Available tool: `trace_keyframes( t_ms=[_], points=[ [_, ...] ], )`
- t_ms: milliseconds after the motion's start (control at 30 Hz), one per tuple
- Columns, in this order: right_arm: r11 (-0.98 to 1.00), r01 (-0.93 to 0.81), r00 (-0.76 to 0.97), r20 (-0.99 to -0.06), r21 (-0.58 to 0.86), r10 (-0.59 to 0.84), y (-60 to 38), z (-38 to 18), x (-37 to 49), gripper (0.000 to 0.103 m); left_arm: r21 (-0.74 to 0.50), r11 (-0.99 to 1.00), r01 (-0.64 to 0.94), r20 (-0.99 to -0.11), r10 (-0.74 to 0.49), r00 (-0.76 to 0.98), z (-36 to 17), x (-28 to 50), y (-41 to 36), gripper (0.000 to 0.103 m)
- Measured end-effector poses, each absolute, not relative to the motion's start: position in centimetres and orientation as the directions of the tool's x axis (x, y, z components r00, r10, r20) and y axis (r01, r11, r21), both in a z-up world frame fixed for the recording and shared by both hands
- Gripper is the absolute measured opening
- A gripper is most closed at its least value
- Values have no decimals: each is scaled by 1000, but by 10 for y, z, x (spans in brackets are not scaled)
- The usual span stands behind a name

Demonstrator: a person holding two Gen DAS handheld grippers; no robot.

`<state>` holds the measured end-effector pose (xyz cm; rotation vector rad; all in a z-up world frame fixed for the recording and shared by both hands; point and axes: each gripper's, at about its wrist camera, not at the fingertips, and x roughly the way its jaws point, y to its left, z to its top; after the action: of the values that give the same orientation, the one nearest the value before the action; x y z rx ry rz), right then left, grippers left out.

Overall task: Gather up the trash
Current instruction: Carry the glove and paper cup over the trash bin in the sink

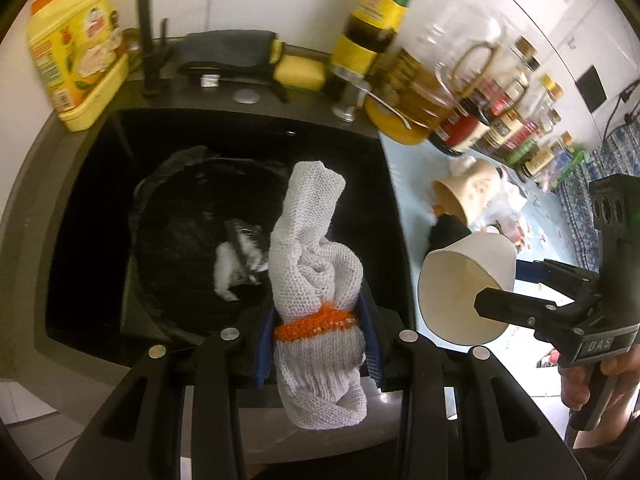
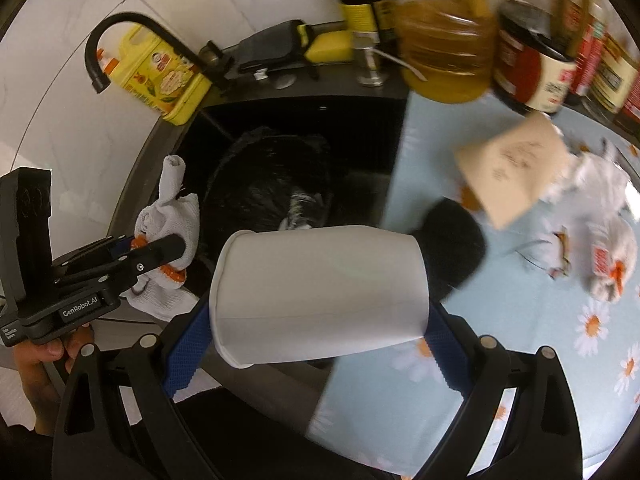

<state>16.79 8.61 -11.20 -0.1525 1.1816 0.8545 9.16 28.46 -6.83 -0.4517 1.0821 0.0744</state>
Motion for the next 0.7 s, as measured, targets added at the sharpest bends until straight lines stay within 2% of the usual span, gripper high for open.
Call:
trace_keyframes(
  t_ms=[700],
  points=[
    [615, -736, 66, -874, 283, 481, 221, -105, 189, 94, -358, 861, -362, -861, -154, 485, -86, 96, 386, 35]
  ],
)
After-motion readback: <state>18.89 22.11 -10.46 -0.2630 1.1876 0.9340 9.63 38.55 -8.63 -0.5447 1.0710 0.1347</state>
